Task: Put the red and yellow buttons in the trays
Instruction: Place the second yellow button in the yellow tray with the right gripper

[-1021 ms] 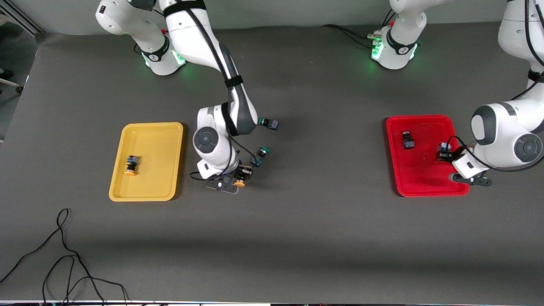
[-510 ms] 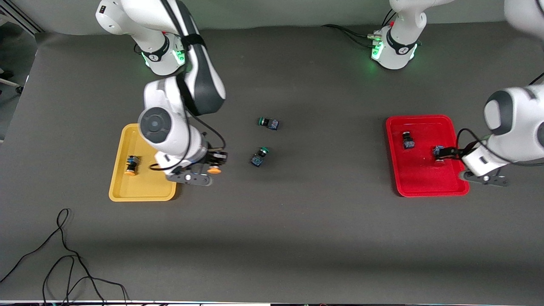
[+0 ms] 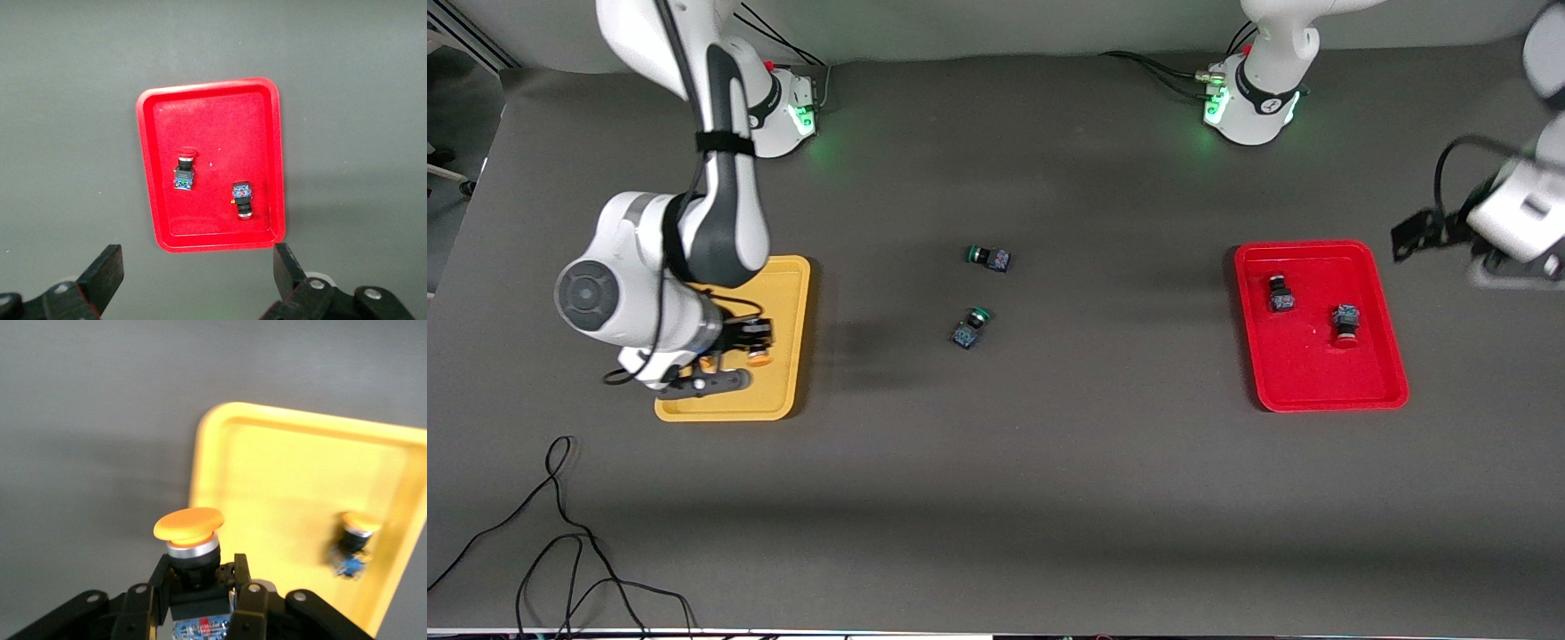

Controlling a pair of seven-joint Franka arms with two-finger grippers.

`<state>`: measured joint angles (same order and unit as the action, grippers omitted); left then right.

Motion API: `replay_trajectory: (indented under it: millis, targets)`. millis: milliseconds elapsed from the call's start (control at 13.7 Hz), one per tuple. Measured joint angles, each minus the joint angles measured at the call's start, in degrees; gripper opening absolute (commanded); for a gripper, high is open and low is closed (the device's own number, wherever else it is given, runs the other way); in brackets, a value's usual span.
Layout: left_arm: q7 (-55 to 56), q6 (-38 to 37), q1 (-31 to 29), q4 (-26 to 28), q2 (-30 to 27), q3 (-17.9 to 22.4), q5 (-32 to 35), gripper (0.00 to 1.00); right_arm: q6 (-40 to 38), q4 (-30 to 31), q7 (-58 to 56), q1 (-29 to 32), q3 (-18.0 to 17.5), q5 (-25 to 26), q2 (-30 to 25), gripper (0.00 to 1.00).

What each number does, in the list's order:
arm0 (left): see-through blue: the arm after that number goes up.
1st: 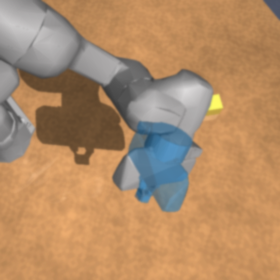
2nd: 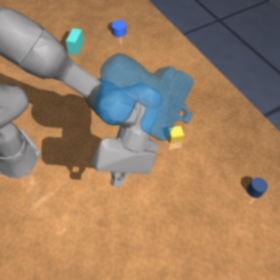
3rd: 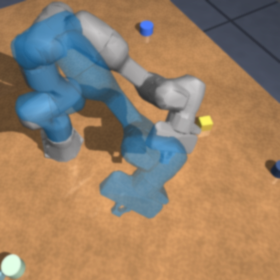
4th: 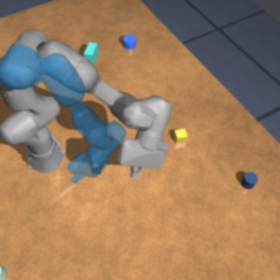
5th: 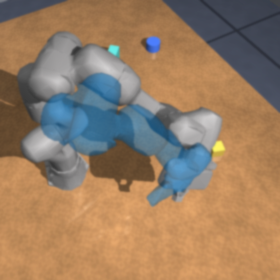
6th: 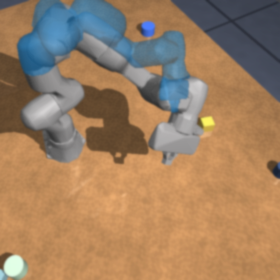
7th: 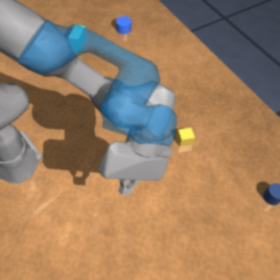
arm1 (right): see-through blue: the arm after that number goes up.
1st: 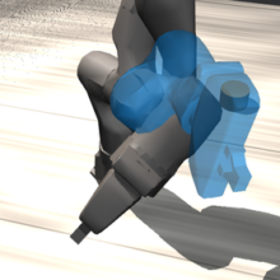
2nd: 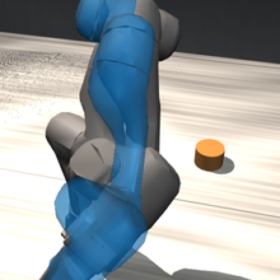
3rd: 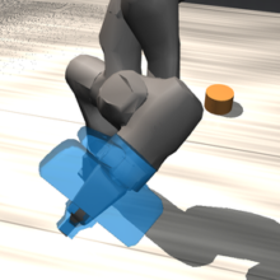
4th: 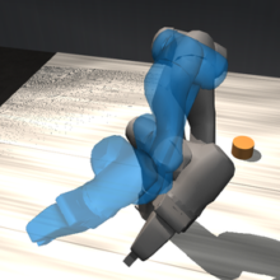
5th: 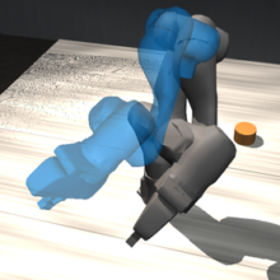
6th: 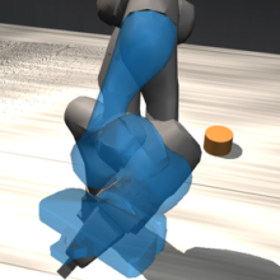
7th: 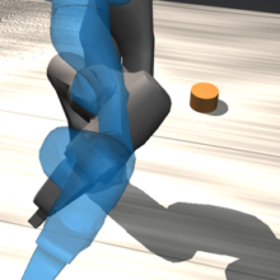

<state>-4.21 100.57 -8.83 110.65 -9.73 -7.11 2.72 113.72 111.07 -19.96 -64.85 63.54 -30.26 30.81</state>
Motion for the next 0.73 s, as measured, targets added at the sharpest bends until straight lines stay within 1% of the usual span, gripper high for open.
replay_trajectory:
  millis: [146, 292, 365, 438, 583, 729]
  targets:
    - [0.28, 0.0, 0.11, 0.46, -3.04, -0.01, -0.26, 1.0, 6.85, 6.88, -6.16, 1.33, -1.21, -4.63, 0.46, 0.15]
    - [0.51, 0.11, 0.24, 1.08, -3.83, -0.03, -0.38, 1.0, 10.03, 10.07, -11.69, 2.47, -3.4, -11.2, 3.48, 0.15]
    - [0.85, 0.27, 0.31, 1.59, -4.05, -0.06, -0.55, 1.0, 10.35, 10.34, -13.67, 3.23, -4.55, -13.83, 5.7, 0.48]
    - [1.6, 0.22, 0.38, 1.85, -4.32, -0.08, -0.68, 1.0, 10.63, 10.26, -14.53, 3.79, -5.34, -15.29, 7.74, 0.98]
    - [2.59, 0.17, 0.61, 1.98, -5.13, -0.1, -0.82, 1.0, 10.87, 9.8, -14.6, 4.0, -5.7, -16.09, 9.64, 1.0]
    - [2.91, 0.14, 0.91, 1.97, -5.72, -0.12, -0.87, 1.0, 10.87, 8.98, -14.32, 3.99, -5.6, -16.24, 9.62, 1.0]
